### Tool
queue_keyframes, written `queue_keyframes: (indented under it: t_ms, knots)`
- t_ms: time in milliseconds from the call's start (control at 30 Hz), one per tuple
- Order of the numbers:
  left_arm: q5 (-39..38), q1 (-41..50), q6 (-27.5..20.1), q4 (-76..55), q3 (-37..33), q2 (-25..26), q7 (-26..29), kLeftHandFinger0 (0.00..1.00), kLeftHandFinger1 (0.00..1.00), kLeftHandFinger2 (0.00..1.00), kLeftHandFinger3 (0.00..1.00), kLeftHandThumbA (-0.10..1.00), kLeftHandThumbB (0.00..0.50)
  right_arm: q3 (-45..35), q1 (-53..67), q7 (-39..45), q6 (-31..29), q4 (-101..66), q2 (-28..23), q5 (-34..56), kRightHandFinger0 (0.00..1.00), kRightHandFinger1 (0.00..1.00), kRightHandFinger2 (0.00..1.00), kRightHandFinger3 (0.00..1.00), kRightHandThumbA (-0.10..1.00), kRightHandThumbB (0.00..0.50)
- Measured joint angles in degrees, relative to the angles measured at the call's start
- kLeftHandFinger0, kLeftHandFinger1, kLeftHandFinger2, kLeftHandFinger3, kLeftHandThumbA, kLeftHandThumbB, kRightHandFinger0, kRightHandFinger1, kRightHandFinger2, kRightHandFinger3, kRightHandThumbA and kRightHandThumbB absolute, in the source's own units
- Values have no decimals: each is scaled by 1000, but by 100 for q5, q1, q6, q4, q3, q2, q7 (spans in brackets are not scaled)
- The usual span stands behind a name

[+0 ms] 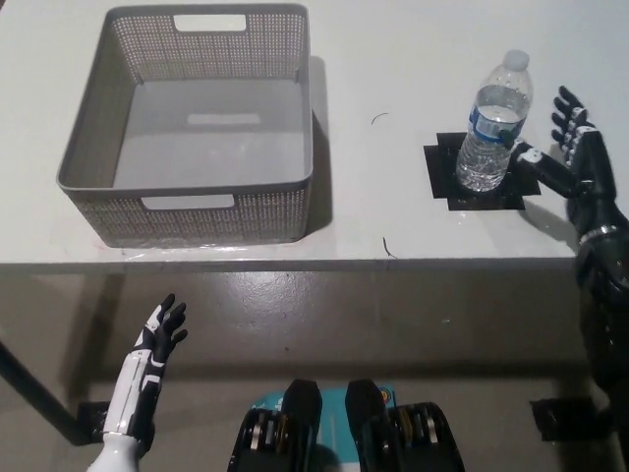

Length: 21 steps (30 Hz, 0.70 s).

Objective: Use the right hand to pick up a water botttle and place it into a container on the left side

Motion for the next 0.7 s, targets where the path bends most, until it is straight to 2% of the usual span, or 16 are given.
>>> queue_keyframes:
  t_ms: [233,267,300,333,367,400,433,500,533,567,600,700]
  knots:
    - [1,0,-5,0,-22,10,-59,1000,1000,1000,1000,989,119,68,-503,10,-89,1104,6,5,1000,1000,1000,1000,1000,500]
    - [1,0,-5,0,-24,11,-69,1000,1000,1000,1000,986,112,67,-586,29,-136,1261,14,9,1000,1000,1000,1000,958,500]
    - [1,0,-6,0,-28,12,-79,1000,1000,1000,1000,982,115,69,-647,41,-182,1362,19,12,1000,1000,1000,1000,877,500]
    - [1,-1,-6,0,-30,13,-87,1000,1000,1000,1000,978,114,72,-740,60,-251,1495,31,15,1000,1000,1000,1000,749,500]
    - [1,-1,-6,0,-31,14,-95,1000,1000,1000,1000,977,114,79,-813,75,-314,1609,40,15,1000,1000,1000,1000,715,500]
    - [1,-1,-7,0,-31,14,-100,1000,1000,1000,1000,976,115,79,-908,84,-381,1729,56,18,1000,1000,1000,1000,560,500]
    - [2,-1,-7,0,-31,14,-107,1000,1000,1000,1000,976,115,73,-1035,82,-437,1869,81,19,1000,1000,1000,1000,404,420]
    - [3,-1,-8,1,-36,13,-118,1000,1000,1000,1000,976,114,81,-1258,-3,-503,2066,129,6,1000,1000,1000,1000,366,437]
    - [4,-2,-9,1,-38,13,-125,1000,1000,1000,1000,977,116,88,-1395,-92,-542,2185,161,-1,575,677,806,896,241,392]
    - [4,-2,-10,1,-39,13,-128,1000,1000,1000,1000,976,113,95,-1465,-131,-550,2221,175,-5,23,128,340,302,-70,220]
    - [4,-1,-10,4,-39,13,-135,1000,1000,1000,1000,975,112,108,-1600,-283,-558,2343,202,-31,1,95,398,327,-99,164]
    - [10,2,-10,16,-38,13,-143,1000,1000,1000,1000,976,122,136,-1810,-579,-559,2496,265,-101,1,171,514,498,-100,153]
